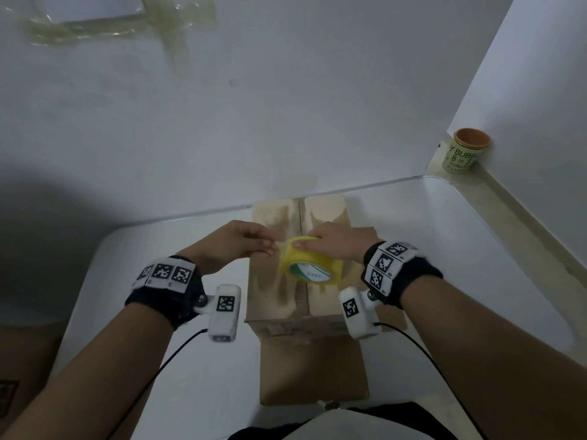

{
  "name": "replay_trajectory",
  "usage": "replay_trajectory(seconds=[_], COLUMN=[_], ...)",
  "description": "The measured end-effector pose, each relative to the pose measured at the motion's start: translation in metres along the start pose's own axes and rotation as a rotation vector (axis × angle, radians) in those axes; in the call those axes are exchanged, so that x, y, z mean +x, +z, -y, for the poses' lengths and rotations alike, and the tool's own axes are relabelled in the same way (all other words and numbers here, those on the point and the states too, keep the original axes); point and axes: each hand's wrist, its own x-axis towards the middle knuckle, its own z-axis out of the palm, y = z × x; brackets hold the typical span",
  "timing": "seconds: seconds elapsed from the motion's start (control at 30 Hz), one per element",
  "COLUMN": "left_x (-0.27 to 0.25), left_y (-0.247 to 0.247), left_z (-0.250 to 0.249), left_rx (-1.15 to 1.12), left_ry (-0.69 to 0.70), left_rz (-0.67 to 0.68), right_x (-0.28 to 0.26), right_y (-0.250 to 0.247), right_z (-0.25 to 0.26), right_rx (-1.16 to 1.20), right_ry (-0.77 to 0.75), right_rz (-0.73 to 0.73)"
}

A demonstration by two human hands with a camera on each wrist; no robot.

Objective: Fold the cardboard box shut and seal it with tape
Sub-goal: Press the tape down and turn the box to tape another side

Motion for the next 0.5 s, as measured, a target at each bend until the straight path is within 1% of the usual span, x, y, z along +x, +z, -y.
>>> replay_trajectory(seconds=[0.07, 0.1, 0.2, 0.27, 0.33, 0.5], left_x=[0.0, 0.0, 0.002, 0.003, 0.005, 0.008], left_y=[0.0, 0.002, 0.013, 0.021, 0.024, 0.023], left_z=[0.005, 0.005, 0.0, -0.007, -0.01, -0.007], left_rx=[-0.12, -0.157, -0.23, -0.233, -0.183, -0.14], left_ry=[-0.027, -0.064, -0.237, -0.321, -0.327, -0.258], left_rz=[-0.034, -0.057, -0.111, -0.104, -0.089, -0.091], right_x=[0.0, 0.0, 0.004, 0.007, 0.009, 0.01], right_y=[-0.003, -0.004, -0.004, -0.004, -0.005, -0.008], right_z=[0.0, 0.001, 0.005, 0.006, 0.005, 0.001], right_rx=[-0.025, -0.047, -0.124, -0.153, -0.163, -0.146], right_ry=[-0.004, -0.002, -0.028, -0.045, -0.051, -0.071], right_rz=[-0.012, -0.014, -0.015, -0.029, -0.04, -0.06])
